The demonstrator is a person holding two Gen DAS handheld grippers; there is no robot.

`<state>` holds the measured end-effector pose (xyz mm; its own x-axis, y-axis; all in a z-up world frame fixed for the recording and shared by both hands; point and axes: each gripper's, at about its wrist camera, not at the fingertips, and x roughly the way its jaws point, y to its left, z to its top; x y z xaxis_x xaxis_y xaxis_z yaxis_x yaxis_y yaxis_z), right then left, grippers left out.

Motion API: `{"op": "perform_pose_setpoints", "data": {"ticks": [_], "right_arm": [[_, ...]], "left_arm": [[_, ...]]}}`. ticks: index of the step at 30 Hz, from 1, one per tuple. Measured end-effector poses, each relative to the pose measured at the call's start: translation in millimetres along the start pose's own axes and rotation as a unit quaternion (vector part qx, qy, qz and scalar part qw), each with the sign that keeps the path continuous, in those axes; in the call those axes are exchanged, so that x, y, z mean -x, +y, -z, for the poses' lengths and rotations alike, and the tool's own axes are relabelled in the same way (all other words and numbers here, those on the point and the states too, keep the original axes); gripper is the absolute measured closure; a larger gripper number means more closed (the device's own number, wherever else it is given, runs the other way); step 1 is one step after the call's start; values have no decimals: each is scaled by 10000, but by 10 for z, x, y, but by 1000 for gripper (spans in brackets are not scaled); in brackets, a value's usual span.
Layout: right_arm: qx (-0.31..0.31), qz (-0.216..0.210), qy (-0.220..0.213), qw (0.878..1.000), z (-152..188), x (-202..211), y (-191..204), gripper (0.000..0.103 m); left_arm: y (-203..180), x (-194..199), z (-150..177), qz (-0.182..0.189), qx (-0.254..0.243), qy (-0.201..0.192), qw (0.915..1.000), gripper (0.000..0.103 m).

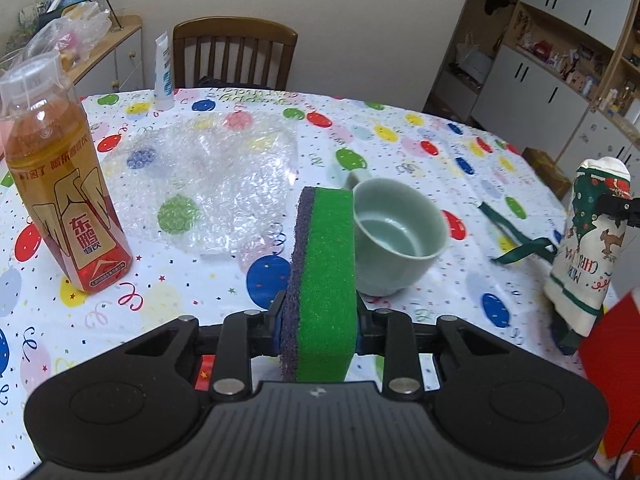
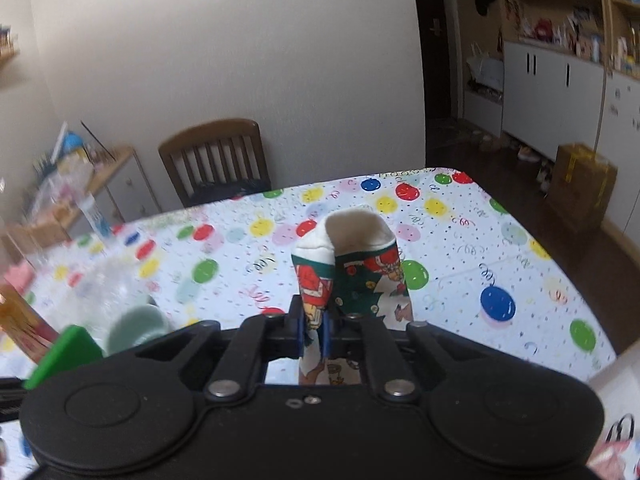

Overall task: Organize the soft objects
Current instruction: 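Carry the sponge and Christmas sock with both tools to the box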

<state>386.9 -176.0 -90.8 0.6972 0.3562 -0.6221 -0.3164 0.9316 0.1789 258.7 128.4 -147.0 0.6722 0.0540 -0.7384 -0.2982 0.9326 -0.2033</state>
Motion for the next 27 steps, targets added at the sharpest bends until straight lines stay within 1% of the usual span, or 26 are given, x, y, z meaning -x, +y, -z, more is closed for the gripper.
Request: {"op": "perform_pose_setpoints", "data": {"ticks": [6,11,15,20,24,27], "right_arm": [[-357,-281,-9,9990,30,357,-47,96],[-638,-551,-27,9964,58,693,-121,96],[-887,-678,-70,9937,81,992,-201,96],[-1181,-677,-178,9905,103,1349,-351,96],[-1266,-550,-300,9900,101,1639,-498,96],[-1320,-418,-470,9893,77,1870,-628,96]], "left_arm": [[-101,189,-11,254,24,49,9997,74],[-270,351,-22,533,-131,5,9985,74],[-451,461,-47,811,-262,-28,9964,74],[-745,581,-72,1155,-479,-68,9921,74],[-1018,657,-83,1438,-656,-75,9874,74],[-1240,687,-105,1648,-783,-55,9832,74]]}}
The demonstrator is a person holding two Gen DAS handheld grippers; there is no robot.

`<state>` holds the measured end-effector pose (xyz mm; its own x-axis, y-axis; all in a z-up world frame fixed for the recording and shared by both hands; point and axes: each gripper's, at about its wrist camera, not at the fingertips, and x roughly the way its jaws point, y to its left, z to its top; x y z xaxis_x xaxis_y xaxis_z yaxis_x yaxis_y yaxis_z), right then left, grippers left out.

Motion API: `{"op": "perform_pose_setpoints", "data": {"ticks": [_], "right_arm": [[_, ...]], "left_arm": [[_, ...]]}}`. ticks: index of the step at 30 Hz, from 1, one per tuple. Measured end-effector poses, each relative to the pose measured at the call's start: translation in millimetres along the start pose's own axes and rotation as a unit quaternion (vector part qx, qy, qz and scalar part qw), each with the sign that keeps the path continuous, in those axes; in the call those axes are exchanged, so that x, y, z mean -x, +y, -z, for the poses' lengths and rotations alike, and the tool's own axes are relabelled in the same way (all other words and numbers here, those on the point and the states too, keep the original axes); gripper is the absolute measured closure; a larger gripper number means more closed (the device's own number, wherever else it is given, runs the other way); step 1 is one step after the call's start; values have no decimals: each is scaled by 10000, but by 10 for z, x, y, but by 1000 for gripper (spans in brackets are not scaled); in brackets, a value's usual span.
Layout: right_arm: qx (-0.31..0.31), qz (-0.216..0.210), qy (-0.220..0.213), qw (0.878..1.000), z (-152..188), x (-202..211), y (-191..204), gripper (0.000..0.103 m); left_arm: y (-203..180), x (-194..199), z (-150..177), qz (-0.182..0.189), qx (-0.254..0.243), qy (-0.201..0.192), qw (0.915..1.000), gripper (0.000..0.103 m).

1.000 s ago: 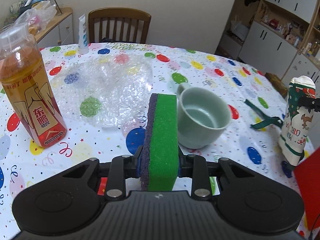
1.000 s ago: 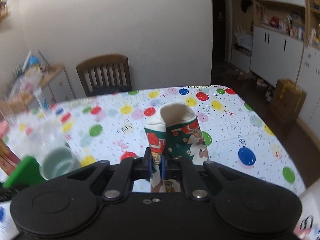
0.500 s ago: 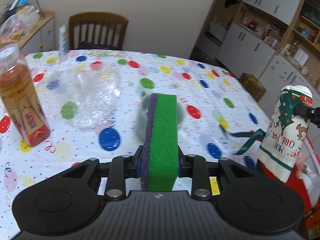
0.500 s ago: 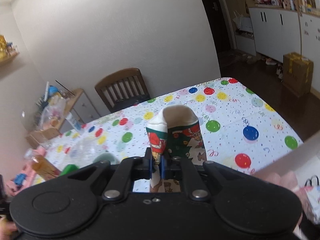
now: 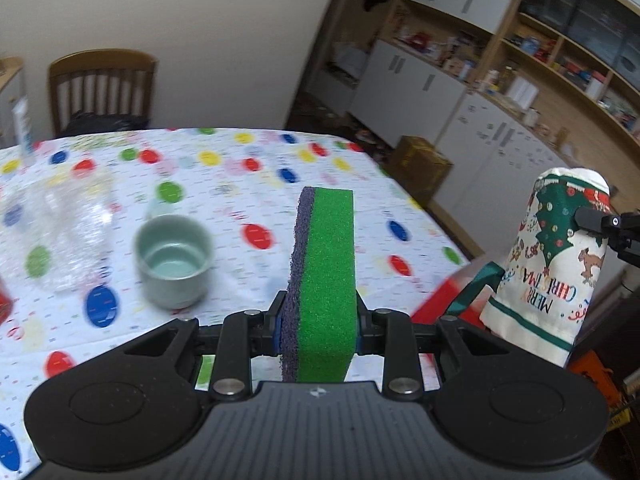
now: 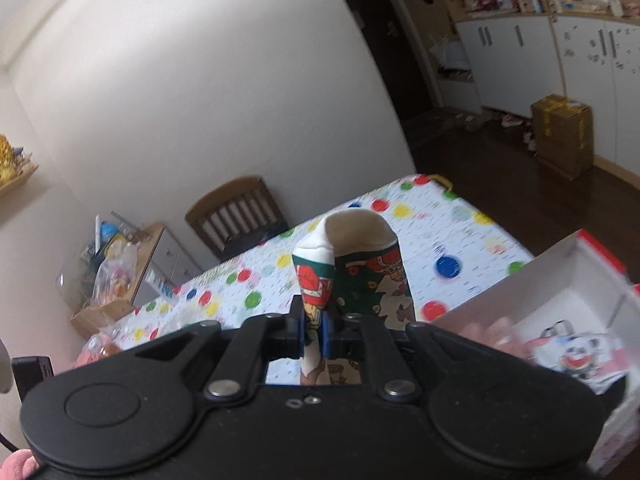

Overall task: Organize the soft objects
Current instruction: 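Carry the sponge and Christmas sock with both tools to the box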

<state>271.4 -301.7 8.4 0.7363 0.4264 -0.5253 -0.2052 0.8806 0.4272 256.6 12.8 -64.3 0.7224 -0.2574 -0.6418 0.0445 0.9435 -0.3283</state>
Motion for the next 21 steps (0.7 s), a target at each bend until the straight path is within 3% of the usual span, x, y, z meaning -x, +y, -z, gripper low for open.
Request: {"op": "perform_pose_setpoints", "data": {"ticks": [11,21], "right_arm": [[-271,641,-747,9948,-244,648,-544,96],[-297,1576,-755,9842,-339,563,-1113,96]], "left_arm": [[-1003,-225,-198,784,-765,9,9940,74],[-1815,-592,-157,1331,-1311,271,9820,74]]}}
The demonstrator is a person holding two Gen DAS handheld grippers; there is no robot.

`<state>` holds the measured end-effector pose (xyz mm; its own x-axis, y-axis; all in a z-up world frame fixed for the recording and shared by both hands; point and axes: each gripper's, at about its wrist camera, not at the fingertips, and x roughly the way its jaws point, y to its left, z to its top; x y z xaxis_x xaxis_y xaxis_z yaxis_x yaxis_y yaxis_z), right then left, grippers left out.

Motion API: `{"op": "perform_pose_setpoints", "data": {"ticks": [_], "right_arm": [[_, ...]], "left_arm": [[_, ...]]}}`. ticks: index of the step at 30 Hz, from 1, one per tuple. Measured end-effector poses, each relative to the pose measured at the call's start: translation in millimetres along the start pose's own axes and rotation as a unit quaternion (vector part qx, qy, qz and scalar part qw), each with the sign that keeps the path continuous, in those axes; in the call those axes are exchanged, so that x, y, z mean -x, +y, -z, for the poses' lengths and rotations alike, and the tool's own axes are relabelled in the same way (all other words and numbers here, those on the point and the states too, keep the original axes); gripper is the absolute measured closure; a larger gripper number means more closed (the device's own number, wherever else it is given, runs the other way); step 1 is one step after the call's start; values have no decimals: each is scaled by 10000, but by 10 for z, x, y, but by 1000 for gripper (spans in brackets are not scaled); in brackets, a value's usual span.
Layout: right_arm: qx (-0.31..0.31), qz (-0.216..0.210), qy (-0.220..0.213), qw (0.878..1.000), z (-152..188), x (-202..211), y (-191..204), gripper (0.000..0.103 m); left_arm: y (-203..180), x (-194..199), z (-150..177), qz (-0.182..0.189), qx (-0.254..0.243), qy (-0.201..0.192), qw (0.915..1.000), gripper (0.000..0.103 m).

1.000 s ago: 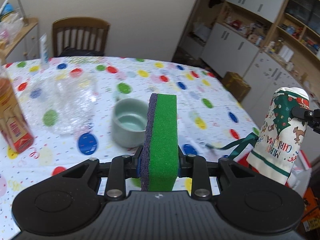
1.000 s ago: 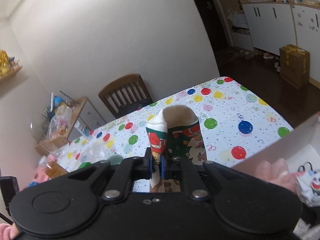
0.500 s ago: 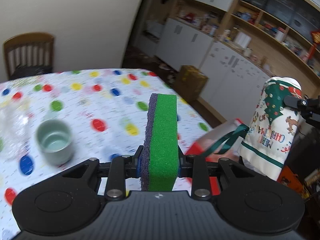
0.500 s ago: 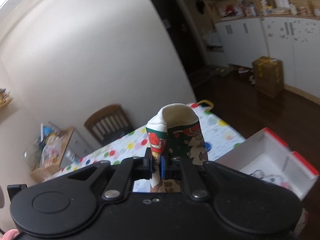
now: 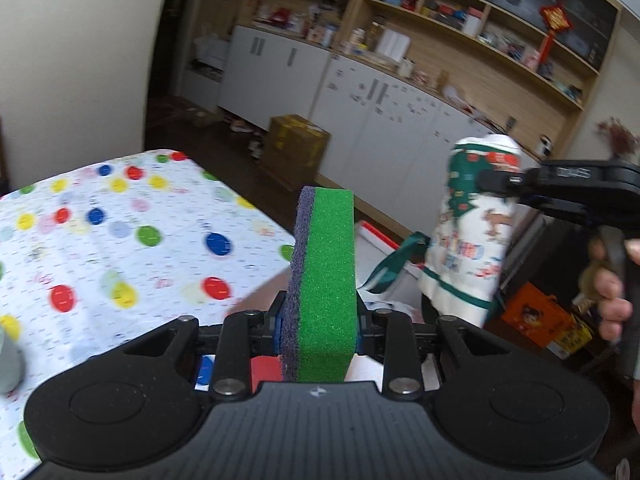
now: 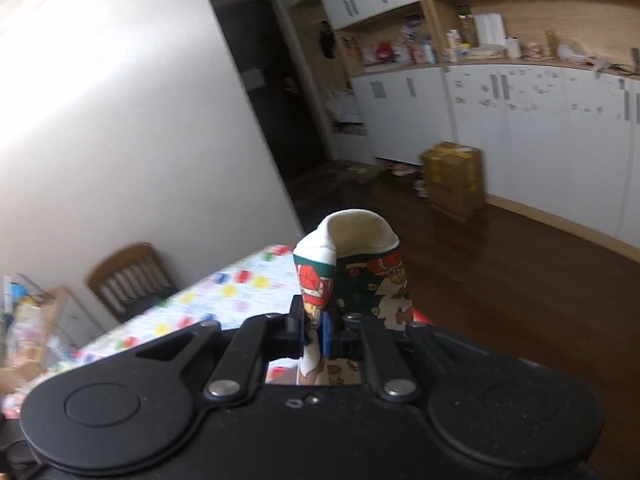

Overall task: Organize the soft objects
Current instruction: 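Carry the sponge and Christmas sock with both tools to the box, then lower the sock and sponge into the box and open both tools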

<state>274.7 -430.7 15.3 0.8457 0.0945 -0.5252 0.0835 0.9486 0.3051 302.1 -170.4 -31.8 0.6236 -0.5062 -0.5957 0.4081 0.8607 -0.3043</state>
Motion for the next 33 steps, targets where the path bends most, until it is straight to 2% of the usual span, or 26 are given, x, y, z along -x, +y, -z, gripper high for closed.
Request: {"op": "perform_pose_setpoints", "data": {"ticks": [4,11,23,33], "right_arm": [[-93,314,304,9990,71,-325,-148,96],[-67,556,720,9958,238,-842,-194,96],[-87,439,1272,9909,465,-1436,-93,96],[-81,473,1616,9857,629,-1689,-12,95]], "left_arm": [[-181,-267,46,101,-169,223,9996,74],[-352,-633,187,129,-446,500,9977,74],[-458,-1016,364,89,-779,795,9938,74],[-439,-1189,382,175,-805,1004,9915,74]]}}
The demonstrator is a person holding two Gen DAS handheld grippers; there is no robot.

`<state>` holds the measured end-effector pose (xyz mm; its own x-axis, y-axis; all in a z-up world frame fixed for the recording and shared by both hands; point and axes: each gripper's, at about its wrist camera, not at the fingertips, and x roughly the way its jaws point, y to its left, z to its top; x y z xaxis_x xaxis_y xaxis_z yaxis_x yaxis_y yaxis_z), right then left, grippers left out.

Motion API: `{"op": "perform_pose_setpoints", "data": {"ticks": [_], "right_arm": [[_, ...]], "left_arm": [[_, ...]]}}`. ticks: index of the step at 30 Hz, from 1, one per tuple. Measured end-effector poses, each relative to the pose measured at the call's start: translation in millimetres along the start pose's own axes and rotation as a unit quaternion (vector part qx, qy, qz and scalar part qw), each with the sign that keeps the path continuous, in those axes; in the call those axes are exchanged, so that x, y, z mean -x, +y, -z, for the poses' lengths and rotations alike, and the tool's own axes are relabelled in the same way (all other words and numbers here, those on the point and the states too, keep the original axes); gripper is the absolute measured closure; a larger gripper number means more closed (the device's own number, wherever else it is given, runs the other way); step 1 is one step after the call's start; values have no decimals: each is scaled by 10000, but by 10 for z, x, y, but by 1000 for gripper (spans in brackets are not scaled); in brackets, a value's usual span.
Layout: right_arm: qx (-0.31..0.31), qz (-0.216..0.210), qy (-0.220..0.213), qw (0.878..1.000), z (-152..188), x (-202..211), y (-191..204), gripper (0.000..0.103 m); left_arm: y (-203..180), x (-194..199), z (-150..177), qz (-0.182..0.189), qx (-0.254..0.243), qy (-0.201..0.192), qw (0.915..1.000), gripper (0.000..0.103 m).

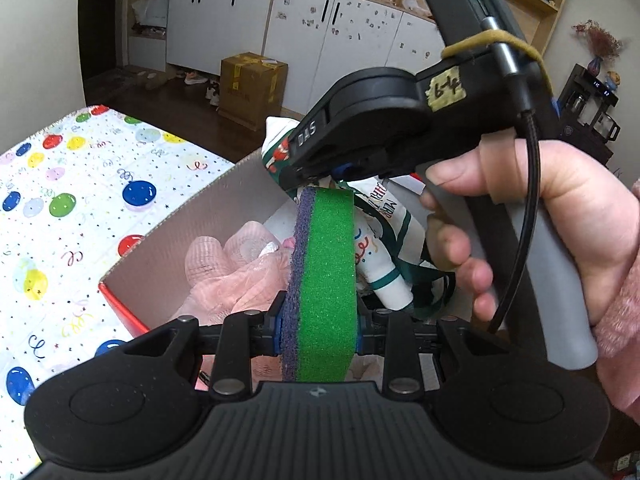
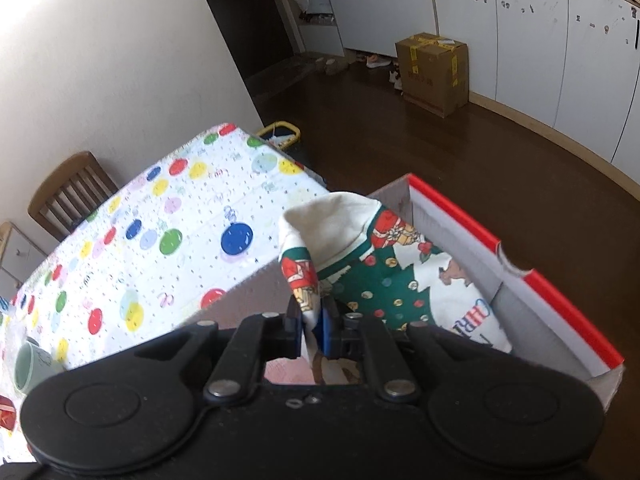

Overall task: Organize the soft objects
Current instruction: 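Lower the sock and sponge into the box and open both tools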

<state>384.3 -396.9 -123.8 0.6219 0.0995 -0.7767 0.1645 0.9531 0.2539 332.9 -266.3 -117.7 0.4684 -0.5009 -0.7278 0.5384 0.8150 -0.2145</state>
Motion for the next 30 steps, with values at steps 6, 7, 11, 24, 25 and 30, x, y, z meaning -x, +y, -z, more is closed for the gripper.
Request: {"op": "perform_pose_setpoints", "data": {"ticks": [6,7,11,24,25,30], "right_arm": [[-24,41,187,9998,72,-100,-19,95],[-46,18,223,9997,87,-109,-24,94],[-70,10,370,9993,137,-162,-37,91],[287,25,407,9988,226,40,-14,85],[289,37,395,9988,232,61,-22,84],[342,51,362,9987,262,148,-49,81]], "left_arm": [[47,-139,-2,50,10,274,9996,74],[50,-159,9,51,-2,320,9995,74],[70,-236,44,51,-21,479,9988,74],[103,-265,109,141,63,672,9976,72],[111,-250,112,154,87,659,9977,71],[133,-149,104,146,139,438,9988,33]]}}
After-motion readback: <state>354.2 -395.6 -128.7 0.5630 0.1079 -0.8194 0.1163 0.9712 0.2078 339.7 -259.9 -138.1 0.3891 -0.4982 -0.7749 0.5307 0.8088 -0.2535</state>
